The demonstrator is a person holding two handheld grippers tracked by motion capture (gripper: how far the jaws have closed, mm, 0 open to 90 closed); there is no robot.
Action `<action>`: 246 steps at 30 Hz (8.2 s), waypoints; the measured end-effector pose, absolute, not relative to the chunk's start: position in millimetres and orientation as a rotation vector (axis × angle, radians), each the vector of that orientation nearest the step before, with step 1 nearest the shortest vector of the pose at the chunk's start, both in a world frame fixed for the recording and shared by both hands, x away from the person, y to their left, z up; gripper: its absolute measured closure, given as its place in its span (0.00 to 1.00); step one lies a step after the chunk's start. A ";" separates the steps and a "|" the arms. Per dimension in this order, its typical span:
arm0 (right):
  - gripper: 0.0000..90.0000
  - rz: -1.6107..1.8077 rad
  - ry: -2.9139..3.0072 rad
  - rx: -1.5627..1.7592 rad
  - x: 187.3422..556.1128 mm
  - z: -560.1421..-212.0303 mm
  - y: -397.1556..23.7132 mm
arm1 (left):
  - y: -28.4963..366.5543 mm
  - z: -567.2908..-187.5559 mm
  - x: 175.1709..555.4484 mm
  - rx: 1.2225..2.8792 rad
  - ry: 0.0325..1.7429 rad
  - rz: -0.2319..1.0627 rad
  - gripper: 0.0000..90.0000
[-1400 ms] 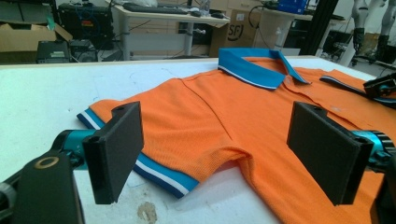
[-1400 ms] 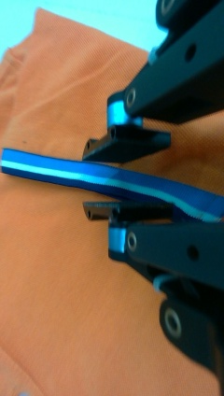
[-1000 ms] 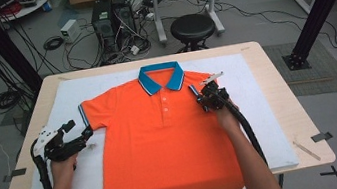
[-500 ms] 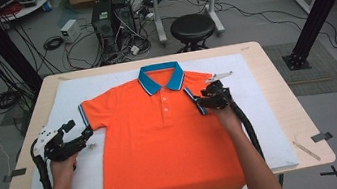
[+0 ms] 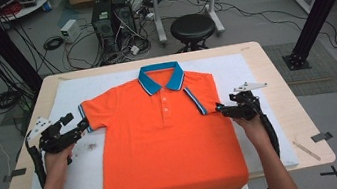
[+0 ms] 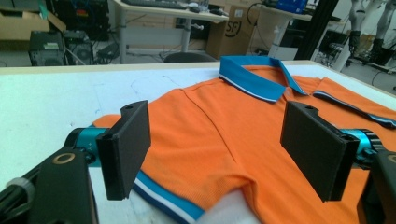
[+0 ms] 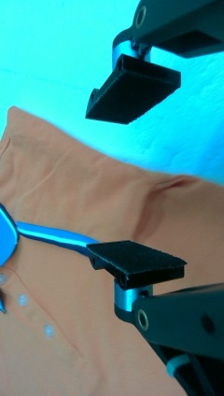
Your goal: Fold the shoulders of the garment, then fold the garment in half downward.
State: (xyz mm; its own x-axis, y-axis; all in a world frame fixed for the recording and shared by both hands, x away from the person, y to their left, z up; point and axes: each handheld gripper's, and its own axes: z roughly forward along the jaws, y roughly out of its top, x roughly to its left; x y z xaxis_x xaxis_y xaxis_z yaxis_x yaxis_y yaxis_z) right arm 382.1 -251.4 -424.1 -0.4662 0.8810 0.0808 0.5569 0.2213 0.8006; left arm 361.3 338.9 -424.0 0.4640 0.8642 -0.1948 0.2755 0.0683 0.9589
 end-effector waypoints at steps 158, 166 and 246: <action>0.62 0.957 2.197 1.419 331.7 -442.0 -254.1 | 267.2 -449.8 318.6 1.851 1.258 0.356 0.49; 0.76 0.914 2.210 1.389 317.1 -446.2 -253.2 | 259.8 -449.6 301.8 1.904 1.271 0.443 0.71; 0.66 0.962 2.169 1.474 241.7 -447.1 -264.7 | 257.0 -452.1 224.2 1.840 1.266 0.397 0.64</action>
